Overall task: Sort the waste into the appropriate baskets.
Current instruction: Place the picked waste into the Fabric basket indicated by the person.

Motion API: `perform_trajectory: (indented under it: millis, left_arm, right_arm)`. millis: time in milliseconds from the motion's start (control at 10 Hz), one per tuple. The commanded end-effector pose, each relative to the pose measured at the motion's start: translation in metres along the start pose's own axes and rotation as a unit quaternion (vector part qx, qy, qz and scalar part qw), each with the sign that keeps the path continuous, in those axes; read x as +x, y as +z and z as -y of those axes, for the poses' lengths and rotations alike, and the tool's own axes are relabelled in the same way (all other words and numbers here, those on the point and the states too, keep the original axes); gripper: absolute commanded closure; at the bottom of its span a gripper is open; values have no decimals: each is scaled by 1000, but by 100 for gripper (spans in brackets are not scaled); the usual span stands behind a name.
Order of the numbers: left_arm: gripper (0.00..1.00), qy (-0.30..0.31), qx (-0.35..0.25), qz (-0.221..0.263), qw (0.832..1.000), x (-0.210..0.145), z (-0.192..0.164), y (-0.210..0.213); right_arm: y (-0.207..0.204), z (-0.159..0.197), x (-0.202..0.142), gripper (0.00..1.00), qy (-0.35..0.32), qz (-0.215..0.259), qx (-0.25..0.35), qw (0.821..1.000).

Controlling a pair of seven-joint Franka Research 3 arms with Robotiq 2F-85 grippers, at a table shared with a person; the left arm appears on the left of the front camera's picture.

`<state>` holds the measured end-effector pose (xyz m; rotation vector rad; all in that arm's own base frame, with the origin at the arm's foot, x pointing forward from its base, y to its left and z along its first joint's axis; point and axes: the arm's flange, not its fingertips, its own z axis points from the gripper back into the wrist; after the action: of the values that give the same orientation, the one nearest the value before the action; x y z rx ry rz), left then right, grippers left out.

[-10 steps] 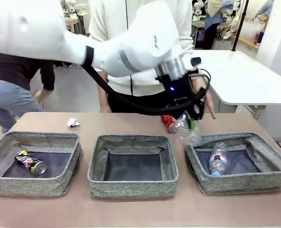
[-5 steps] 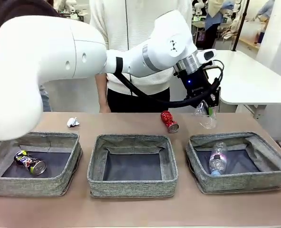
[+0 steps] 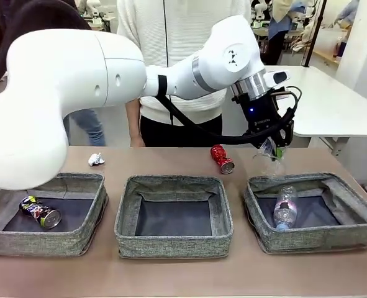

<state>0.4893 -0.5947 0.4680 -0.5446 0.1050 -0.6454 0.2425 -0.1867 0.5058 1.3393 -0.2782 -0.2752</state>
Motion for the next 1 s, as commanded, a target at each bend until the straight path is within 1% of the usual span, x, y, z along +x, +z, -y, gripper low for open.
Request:
perform_trajectory:
  millis: [0,100,300,400,500,700,900]
  left_arm:
    - [6,-21,14,-4,1000,13,6,5]
    - [0,-23,17,-12,1000,14,6,5]
    - [0,-20,17,-12,1000,15,7,5]
    - [2,-19,16,-13,1000,15,7,5]
    - [0,-17,17,-15,1000,16,6,6]
    - [0,-14,16,-20,1000,14,4,8]
    - [0,-5,15,-18,1000,4,-3,22]
  right_arm:
    - [3,0,-3,0,2,-6,-3,1000]
    - [3,0,-3,0,2,-6,-3,1000]
    - [3,0,-3,0,2,-6,-3,1000]
    - [3,0,-3,0,2,-6,-3,1000]
    - [3,0,-3,0,2,-6,-3,1000]
    - [3,0,-3,0,2,-6,-3,1000]
    - [0,0,0,0,0,0,0,1000]
